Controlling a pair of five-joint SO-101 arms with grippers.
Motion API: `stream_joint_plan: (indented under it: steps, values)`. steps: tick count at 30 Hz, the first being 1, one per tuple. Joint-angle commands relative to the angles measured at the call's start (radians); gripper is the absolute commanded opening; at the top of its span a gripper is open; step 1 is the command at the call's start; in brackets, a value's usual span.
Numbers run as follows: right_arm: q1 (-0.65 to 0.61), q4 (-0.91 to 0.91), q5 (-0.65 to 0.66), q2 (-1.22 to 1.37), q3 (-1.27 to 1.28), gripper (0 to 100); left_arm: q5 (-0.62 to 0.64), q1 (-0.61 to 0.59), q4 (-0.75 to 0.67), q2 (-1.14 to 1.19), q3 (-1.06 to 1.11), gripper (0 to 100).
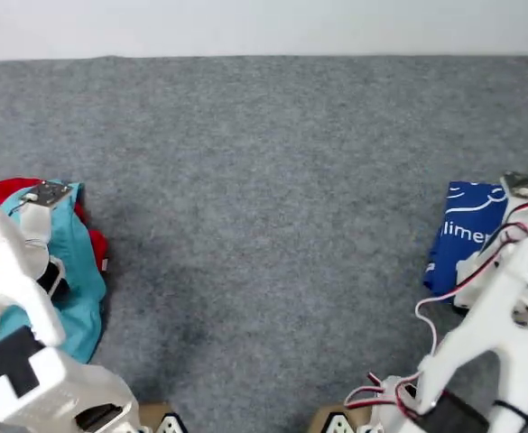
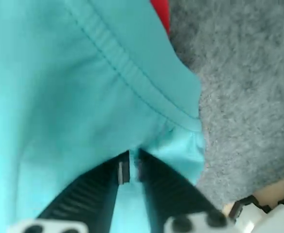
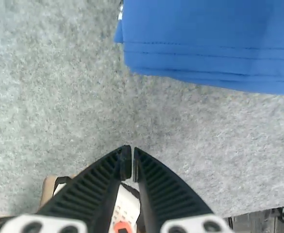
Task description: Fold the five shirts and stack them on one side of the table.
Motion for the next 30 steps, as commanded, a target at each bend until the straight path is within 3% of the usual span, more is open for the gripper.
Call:
stream_joint_plan:
  steps: [1,9,14,19,23,30]
  values:
    - [-0.005,0.042,-0.009,-0.093,0.061,1.1,-0.011,0.015,0.046,-0.183,-0.012,0]
    - [-0.007,0.042,-0.008,-0.220,0.158,1.3,0.017,0.081,0.075,-0.647,-0.005,0]
    - [-0.007,0.042,-0.008,-0.246,0.158,1.4,0.086,0.160,0.095,-0.736,0.018,0]
    - [-0.007,0.044,-0.008,-0.246,0.160,1.2,-0.120,0.158,0.187,-0.740,0.128,7]
    - [-0.005,0.044,-0.008,-0.246,0.160,1.2,-0.158,0.068,0.184,-0.743,0.194,19]
    - [-0.005,0.044,-0.008,-0.246,0.160,1.4,-0.331,-0.092,-0.008,-0.736,0.377,21]
